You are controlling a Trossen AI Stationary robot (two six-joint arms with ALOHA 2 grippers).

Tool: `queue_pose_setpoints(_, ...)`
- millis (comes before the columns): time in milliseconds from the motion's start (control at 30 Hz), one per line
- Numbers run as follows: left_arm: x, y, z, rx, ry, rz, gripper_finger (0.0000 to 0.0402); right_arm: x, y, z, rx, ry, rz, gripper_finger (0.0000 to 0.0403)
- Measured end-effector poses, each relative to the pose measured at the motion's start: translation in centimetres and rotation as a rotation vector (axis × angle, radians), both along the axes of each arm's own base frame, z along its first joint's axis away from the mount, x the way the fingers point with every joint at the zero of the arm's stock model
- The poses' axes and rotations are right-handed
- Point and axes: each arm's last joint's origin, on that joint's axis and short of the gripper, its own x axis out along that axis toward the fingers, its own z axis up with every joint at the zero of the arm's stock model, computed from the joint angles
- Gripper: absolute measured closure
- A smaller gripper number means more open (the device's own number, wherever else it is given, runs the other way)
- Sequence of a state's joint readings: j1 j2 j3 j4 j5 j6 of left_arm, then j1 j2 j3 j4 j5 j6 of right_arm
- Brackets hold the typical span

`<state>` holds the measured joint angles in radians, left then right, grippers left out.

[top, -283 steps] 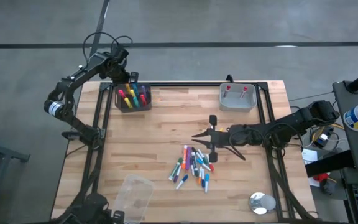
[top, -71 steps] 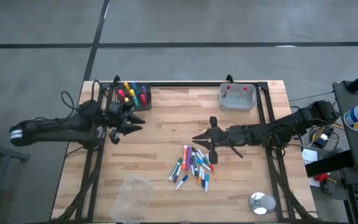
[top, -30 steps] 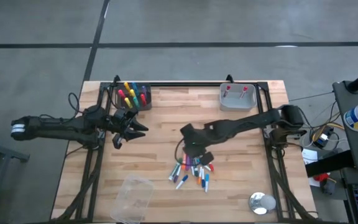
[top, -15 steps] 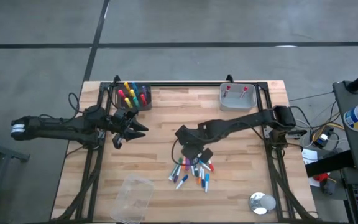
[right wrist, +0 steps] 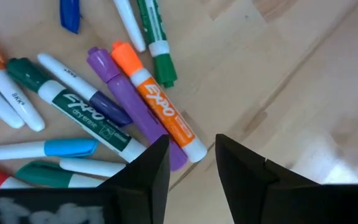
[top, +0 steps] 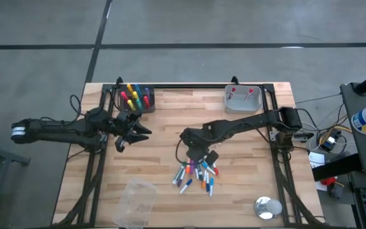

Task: Pick & Place Markers
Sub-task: Put the violet highlighter pen into the black bin

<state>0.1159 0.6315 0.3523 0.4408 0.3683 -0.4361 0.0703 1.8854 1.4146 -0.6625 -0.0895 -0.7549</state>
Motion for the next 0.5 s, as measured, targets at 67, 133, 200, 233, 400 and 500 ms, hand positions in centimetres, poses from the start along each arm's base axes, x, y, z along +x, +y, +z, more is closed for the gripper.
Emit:
queue_pose_setpoints(67, 0.00, 0.00, 0.00, -0.008, 0.002, -0.001, 0.0282, -0.16, 0.02, -0.35, 0.006, 0.010, 0.007, 0.0280)
queue_pose_setpoints(133, 0.00, 0.00, 0.00, -0.008, 0.002, -0.001, 0.0282, -0.35, 0.03, -0.72, 0.010, 0.021, 0.015, 0.0278)
queue_pose_setpoints(200, 0.00, 0.00, 0.00, -0.009, 0.002, -0.001, 0.0282, -0.38, 0.03, -0.91, 0.011, 0.019, 0.015, 0.0278)
queue_pose_setpoints(233, 0.00, 0.00, 0.00, -0.009, 0.002, -0.002, 0.0282, -0.37, 0.03, -0.92, 0.011, 0.017, 0.015, 0.0278)
queue_pose_setpoints(400, 0.00, 0.00, 0.00, -0.009, 0.002, -0.001, 0.0282, -0.37, -0.01, -0.98, 0.002, 0.012, 0.038, 0.0282)
queue_pose_setpoints(500, 0.00, 0.00, 0.00, -0.009, 0.002, -0.001, 0.0282, -0.32, -0.01, -0.98, 0.005, 0.005, 0.044, 0.0282)
